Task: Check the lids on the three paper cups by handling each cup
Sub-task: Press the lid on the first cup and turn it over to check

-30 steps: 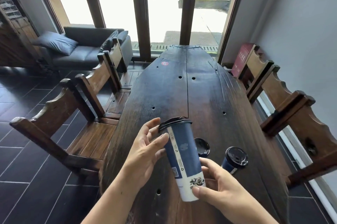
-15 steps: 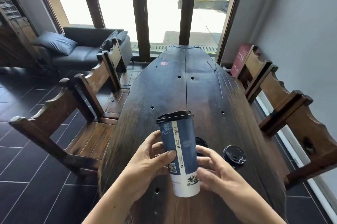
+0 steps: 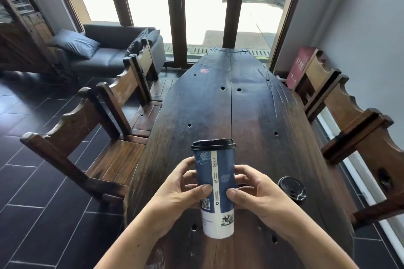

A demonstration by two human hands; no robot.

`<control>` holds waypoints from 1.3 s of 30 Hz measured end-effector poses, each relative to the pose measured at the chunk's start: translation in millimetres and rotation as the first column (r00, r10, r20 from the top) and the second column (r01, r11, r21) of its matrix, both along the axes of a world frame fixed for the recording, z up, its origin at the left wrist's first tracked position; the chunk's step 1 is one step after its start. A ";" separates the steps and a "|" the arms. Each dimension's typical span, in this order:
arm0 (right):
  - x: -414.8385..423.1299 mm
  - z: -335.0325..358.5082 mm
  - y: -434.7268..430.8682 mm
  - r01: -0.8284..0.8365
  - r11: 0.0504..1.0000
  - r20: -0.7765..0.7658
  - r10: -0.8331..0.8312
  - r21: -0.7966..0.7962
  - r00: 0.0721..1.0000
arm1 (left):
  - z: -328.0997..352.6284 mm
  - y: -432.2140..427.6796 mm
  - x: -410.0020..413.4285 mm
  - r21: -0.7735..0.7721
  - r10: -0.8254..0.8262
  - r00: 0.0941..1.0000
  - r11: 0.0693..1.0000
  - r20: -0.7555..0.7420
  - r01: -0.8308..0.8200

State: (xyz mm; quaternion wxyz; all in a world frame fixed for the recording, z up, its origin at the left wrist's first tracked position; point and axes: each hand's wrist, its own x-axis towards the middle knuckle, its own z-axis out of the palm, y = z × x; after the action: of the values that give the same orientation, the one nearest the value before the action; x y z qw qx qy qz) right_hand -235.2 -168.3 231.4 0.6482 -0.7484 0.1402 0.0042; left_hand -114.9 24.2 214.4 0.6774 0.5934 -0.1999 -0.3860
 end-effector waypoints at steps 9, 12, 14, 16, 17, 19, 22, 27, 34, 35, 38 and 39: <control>59.9 -44.2 -1.4 -0.117 0.934 -0.191 0.054 -0.336 0.980 | -44.6 9.2 57.0 0.339 -0.113 0.941 0.941 0.319 -0.002; 85.0 -70.6 1.2 -0.167 0.908 -0.254 0.069 -0.385 0.965 | -69.5 10.5 79.2 0.456 -0.170 0.907 0.890 0.384 -0.026; 98.9 -93.4 1.5 -0.164 0.900 -0.290 0.045 -0.403 0.956 | -89.3 8.7 91.0 0.483 -0.187 0.904 0.876 0.384 -0.024; 112.4 -114.8 3.3 -0.169 0.890 -0.312 0.031 -0.425 0.950 | -109.7 7.8 104.0 0.489 -0.191 0.901 0.872 0.389 -0.026; 119.1 -125.4 4.1 -0.165 0.886 -0.314 0.023 -0.433 0.949 | -119.9 6.8 111.5 0.496 -0.201 0.895 0.868 0.399 -0.026; 132.8 -143.2 5.3 -0.148 0.886 -0.321 -0.001 -0.439 0.947 | -140.5 3.5 125.5 0.513 -0.227 0.872 0.858 0.433 -0.032; 149.8 -165.9 3.9 -0.122 0.885 -0.334 -0.040 -0.449 0.942 | -167.2 -4.4 141.6 0.537 -0.262 0.840 0.843 0.476 -0.041; 175.0 -196.3 -10.4 -0.092 0.873 -0.335 -0.086 -0.479 0.938 | -198.6 -26.2 169.2 0.545 -0.278 0.815 0.836 0.509 -0.055; 199.2 -217.7 -16.8 -0.061 0.859 -0.325 -0.125 -0.508 0.937 | -225.9 -40.6 190.7 0.531 -0.280 0.816 0.847 0.506 -0.038; 201.3 -220.1 -16.9 -0.047 0.857 -0.311 -0.135 -0.514 0.941 | -227.0 -42.7 193.9 0.523 -0.276 0.812 0.851 0.515 -0.043; 205.6 -226.2 -17.8 0.005 0.858 -0.269 -0.167 -0.514 0.949 | -231.4 -49.0 199.9 0.499 -0.254 0.804 0.865 0.537 -0.061; 205.7 -229.0 -17.3 0.021 0.862 -0.256 -0.173 -0.506 0.951 | -233.2 -49.6 199.6 0.494 -0.247 0.804 0.867 0.540 -0.065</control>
State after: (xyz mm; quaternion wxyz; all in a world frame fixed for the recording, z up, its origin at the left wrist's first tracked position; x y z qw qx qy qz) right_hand -29.5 -185.6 2.4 0.4049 -0.8727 0.2689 0.0457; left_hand 84.7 -25.4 -18.8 0.3891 0.8239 -0.3240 -0.2545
